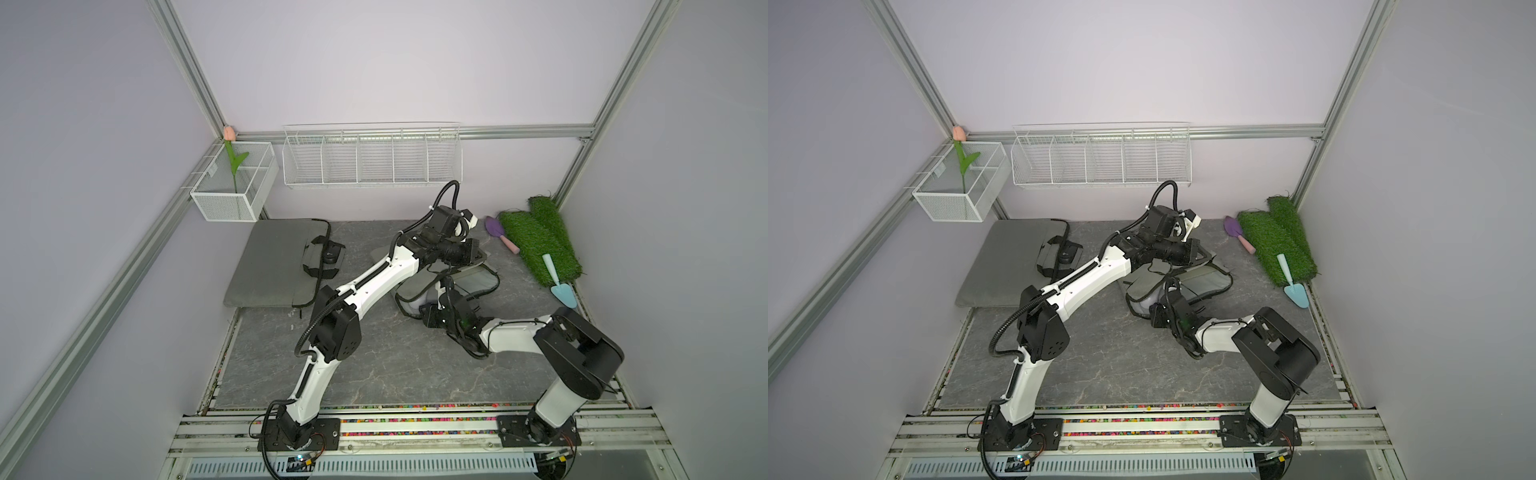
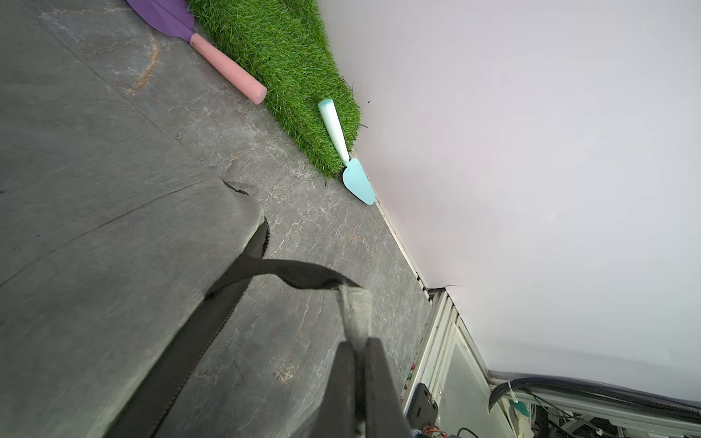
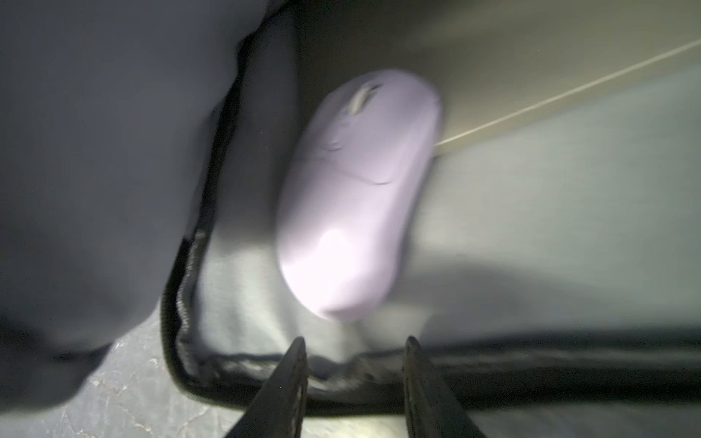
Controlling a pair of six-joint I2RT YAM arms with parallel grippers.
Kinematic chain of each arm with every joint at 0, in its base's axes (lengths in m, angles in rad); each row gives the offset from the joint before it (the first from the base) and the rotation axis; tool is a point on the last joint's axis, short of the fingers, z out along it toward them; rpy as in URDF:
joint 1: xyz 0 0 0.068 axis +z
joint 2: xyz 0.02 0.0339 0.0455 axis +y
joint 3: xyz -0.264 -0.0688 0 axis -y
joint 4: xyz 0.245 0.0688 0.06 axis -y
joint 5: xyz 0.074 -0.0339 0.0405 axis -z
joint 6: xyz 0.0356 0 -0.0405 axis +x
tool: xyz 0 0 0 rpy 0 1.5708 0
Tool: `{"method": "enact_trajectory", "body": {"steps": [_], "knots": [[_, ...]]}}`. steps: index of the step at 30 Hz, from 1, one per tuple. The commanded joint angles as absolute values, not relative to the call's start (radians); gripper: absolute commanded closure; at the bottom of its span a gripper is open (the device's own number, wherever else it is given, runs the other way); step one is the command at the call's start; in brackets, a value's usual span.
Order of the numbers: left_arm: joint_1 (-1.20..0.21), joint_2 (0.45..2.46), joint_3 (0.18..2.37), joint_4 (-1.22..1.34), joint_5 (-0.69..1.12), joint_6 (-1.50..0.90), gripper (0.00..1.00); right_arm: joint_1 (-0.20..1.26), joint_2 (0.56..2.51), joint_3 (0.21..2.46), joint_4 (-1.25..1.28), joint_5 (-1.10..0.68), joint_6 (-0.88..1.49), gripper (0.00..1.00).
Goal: Put the mouse into the laptop bag
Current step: Place the mouse in the zippered laptop bag.
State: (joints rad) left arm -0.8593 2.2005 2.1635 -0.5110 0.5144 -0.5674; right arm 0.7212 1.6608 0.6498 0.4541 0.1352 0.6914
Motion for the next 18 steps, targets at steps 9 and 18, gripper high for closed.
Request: {"method": "enact_trajectory", "body": {"steps": [9,18], "knots": [[-0.873,2.121,2.151,-0.423,0.556,-0.582,1.00,0.649,1.696,0.698,0.428,0.142,0.687,0.58],[-0.874,2.122,2.156,-0.396,0.579,-0.606,1.00,0.694,1.847,0.818,0.470,0.077,0.672,0.61]]}}
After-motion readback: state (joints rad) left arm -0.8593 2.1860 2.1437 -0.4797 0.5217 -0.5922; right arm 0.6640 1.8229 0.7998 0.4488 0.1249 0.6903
